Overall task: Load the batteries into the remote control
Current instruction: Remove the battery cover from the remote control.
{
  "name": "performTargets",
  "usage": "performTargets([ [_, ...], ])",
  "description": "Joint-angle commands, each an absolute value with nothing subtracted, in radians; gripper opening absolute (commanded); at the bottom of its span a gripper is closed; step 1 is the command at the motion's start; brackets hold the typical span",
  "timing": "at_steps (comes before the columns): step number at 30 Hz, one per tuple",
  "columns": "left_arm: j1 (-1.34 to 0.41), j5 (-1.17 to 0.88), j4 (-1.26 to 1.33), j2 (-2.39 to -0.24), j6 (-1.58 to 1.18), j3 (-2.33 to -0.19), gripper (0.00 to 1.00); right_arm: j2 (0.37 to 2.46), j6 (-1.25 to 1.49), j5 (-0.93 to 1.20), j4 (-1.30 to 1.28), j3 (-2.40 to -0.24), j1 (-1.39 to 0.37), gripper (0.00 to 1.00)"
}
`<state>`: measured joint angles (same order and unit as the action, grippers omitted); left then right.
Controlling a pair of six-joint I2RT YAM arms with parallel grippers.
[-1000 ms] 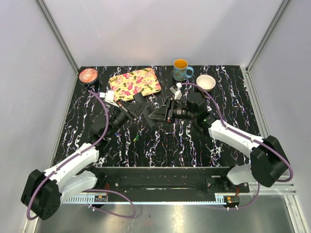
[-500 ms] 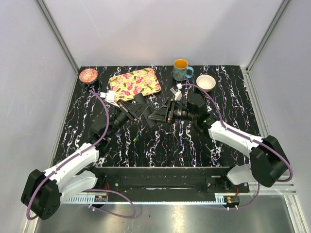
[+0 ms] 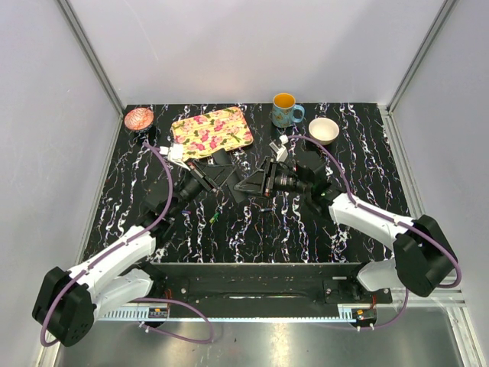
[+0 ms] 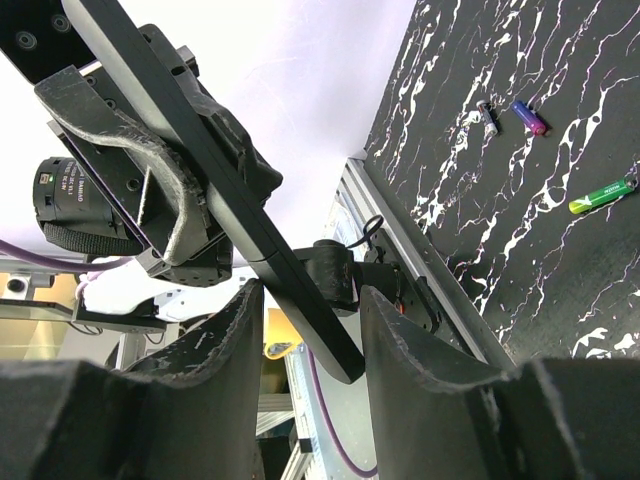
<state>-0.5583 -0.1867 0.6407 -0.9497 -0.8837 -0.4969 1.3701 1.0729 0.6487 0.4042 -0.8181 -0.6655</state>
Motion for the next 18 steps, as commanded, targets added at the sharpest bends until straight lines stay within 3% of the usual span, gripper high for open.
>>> performTargets([
  [1, -0.554, -0.137, 0.758, -0.913, -0.861, -0.558, 0.00, 1.342, 1.083, 0.660, 0.379, -0.793, -0.666, 0.28],
  [18, -0.554, -0.121, 0.770, -0.903, -0.862, -0.554, 0.00, 1.333, 1.091, 0.663, 0.391, -0.764, -0.666, 0.29],
])
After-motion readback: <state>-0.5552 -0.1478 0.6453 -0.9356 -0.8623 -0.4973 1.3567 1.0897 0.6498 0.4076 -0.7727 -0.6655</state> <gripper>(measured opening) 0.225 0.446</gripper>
